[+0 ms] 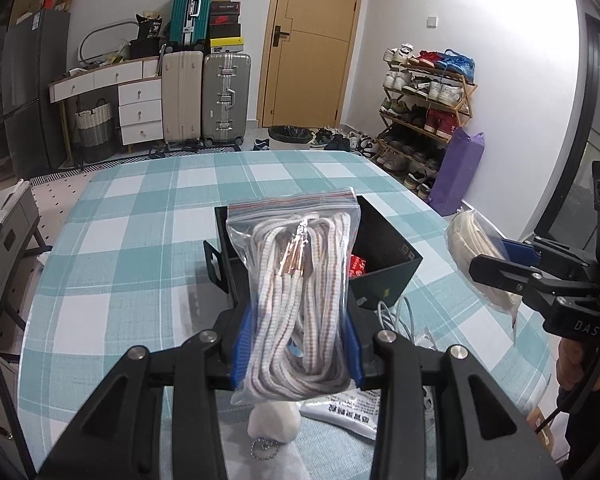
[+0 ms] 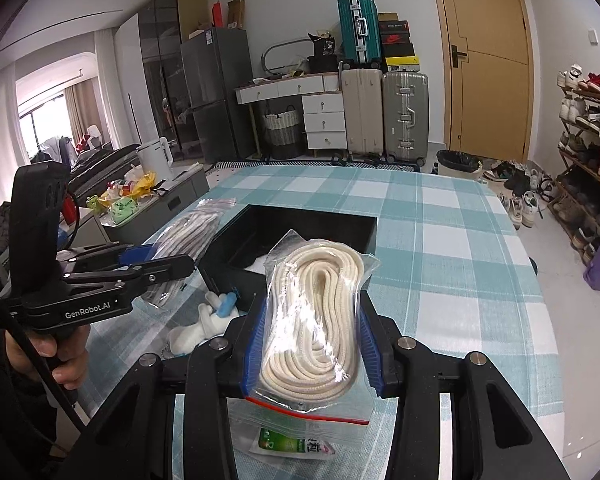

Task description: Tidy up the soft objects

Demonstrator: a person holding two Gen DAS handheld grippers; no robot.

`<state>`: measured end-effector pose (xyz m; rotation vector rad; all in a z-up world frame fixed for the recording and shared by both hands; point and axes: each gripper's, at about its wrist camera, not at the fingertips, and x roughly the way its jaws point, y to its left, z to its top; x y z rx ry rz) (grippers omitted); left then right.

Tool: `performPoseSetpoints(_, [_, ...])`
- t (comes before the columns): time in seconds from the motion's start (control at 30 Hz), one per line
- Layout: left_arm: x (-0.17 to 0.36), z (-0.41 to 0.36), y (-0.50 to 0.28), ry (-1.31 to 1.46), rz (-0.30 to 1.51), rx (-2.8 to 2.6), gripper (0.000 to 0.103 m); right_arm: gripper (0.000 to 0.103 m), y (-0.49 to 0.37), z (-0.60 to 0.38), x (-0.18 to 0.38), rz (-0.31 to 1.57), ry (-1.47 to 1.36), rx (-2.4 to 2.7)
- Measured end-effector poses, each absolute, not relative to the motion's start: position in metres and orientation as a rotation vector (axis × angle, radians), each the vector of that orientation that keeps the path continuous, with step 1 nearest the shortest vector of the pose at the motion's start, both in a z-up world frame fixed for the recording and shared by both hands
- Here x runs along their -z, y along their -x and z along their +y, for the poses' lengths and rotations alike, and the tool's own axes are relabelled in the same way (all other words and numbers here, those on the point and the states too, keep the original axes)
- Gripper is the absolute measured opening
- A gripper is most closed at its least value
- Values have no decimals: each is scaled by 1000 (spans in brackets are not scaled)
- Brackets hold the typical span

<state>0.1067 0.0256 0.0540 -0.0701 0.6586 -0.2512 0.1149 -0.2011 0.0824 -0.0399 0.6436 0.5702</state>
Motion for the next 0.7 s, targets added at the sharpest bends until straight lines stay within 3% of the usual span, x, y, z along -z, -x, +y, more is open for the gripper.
performPoseSetpoints(0.7, [-61,24,-146,66,671,239,37,42,-156,-186,-95,650,34,-577])
